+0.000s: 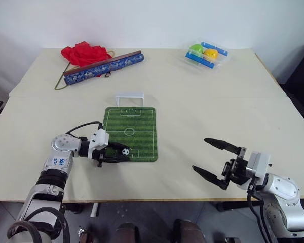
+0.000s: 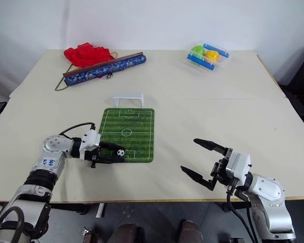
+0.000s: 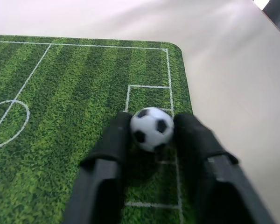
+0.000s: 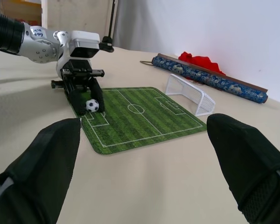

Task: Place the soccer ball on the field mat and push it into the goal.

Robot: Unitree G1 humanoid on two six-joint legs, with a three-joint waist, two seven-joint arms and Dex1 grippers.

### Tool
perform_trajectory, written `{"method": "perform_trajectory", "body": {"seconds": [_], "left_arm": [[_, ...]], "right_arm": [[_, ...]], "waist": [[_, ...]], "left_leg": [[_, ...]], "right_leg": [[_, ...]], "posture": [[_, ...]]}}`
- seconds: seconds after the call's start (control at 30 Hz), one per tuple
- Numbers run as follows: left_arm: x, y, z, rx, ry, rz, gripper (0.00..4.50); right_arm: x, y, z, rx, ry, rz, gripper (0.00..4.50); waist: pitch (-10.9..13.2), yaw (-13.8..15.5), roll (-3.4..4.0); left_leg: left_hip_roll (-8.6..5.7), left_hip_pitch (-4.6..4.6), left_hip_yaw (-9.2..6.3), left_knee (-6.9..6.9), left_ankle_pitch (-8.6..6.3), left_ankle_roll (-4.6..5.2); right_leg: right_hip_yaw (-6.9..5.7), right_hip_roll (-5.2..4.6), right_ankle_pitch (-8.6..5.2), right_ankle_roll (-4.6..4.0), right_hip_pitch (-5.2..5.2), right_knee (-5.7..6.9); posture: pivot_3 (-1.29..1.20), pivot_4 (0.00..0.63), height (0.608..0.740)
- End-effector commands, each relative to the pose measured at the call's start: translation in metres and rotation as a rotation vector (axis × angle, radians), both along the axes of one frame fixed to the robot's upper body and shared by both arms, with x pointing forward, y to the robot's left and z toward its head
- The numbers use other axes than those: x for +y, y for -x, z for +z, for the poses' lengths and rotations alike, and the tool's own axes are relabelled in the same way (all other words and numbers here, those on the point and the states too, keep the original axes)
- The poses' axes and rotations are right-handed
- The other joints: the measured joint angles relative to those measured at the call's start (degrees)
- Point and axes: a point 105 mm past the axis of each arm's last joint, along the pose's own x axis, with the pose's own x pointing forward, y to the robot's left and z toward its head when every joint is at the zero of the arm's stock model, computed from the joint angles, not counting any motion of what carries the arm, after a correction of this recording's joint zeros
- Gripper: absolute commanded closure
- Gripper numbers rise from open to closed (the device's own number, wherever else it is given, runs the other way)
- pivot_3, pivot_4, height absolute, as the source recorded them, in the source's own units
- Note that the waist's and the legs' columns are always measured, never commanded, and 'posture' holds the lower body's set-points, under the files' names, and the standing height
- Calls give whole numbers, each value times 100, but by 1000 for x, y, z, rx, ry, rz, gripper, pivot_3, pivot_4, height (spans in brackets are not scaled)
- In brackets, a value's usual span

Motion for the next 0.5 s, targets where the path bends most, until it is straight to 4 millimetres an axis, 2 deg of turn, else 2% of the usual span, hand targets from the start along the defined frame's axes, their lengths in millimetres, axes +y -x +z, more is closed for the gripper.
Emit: {"method": "perform_trajectory", "body": {"seconds": [0.03,0.27,0.5], "left_arm": [[-2,1,6,-35,15,-12,1440],[0,3,17,-75,36,-16,1440],[2,10,52,-177,130,-5,1440]], "right_arm": [[5,3,10,-36,-11,11,0],[10,3,10,-21,-25,25,0],[14,3,9,2,-32,46,0]], "waist": [[0,16,0],[0,35,0],[0,34,0]], "left_leg": [[0,0,0,0,0,0],[0,0,0,0,0,0],[1,-1,-1,1,0,0]], "right_leg": [[0,0,0,0,0,0],[0,0,0,0,0,0],[0,0,0,0,0,-1]], "posture": [[0,150,740],[0,150,740],[0,150,740]]}}
